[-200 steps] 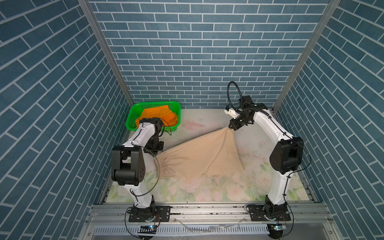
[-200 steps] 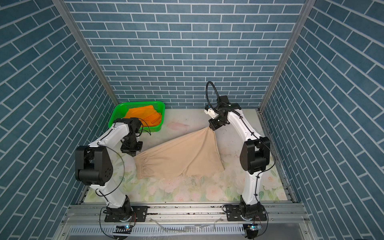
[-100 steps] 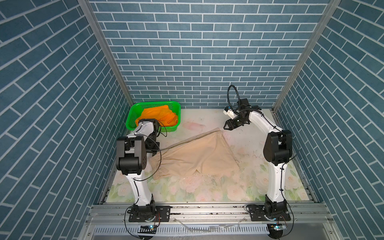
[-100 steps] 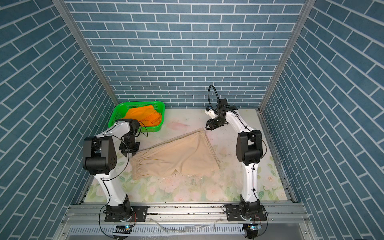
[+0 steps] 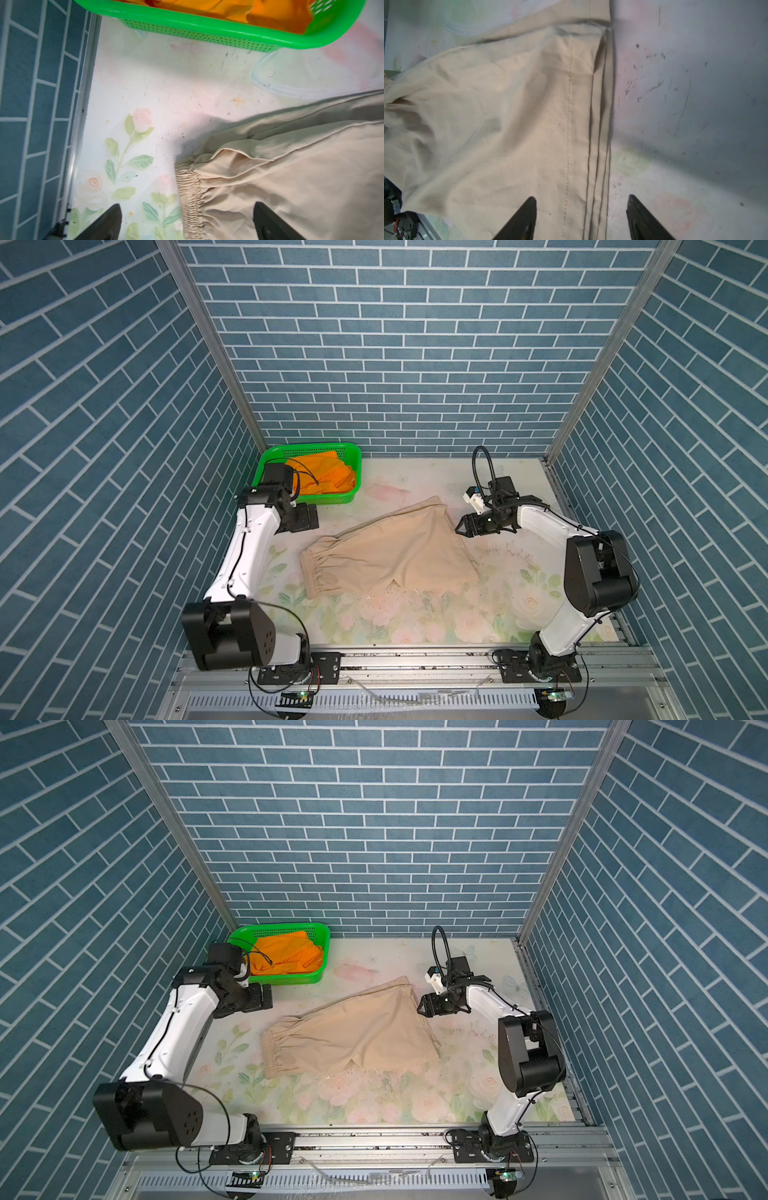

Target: Fold and stack the shorts

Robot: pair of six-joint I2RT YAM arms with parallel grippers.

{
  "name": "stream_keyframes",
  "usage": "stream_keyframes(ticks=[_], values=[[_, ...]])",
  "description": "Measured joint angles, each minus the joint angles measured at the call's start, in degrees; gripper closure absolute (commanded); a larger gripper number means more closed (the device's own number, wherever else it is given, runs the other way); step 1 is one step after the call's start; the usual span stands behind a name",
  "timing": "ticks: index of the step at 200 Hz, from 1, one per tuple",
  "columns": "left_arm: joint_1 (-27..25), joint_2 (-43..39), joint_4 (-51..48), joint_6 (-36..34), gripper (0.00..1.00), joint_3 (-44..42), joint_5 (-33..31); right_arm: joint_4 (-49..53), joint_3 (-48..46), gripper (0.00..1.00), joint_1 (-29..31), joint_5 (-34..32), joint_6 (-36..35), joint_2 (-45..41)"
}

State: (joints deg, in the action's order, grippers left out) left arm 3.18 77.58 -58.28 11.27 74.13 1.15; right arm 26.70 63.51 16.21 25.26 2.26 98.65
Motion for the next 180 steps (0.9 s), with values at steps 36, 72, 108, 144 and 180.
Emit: stream_keyframes(ticks=[36,72,108,144,180], values=[[0.0,-5.9,6.5,4.0,0.0,-13.1,7.5,-2.0,-3.1,0.4,2.7,-1.2,2.3,1.2],[0.0,-7.7,12.8,7.6,0.0,-22.6,12.1,-4.5,-3.0,0.47,4.2,-1.6,3.2,1.7],[0.0,-8.5,17.0,9.8,0.0,-28.0,14.4,-4.8,-1.9,0.57,4.7,-3.7,3.5,4.9],[0.0,-8.5,21.1,11.5,0.0,-29.0,14.8,-4.9,-1.9,0.94,5.2,-4.6,3.6,5.3],[0.0,-8.5,24.4,13.4,0.0,-32.5,14.5,-5.2,-1.9,1.0,5.7,-4.1,4.5,5.3]])
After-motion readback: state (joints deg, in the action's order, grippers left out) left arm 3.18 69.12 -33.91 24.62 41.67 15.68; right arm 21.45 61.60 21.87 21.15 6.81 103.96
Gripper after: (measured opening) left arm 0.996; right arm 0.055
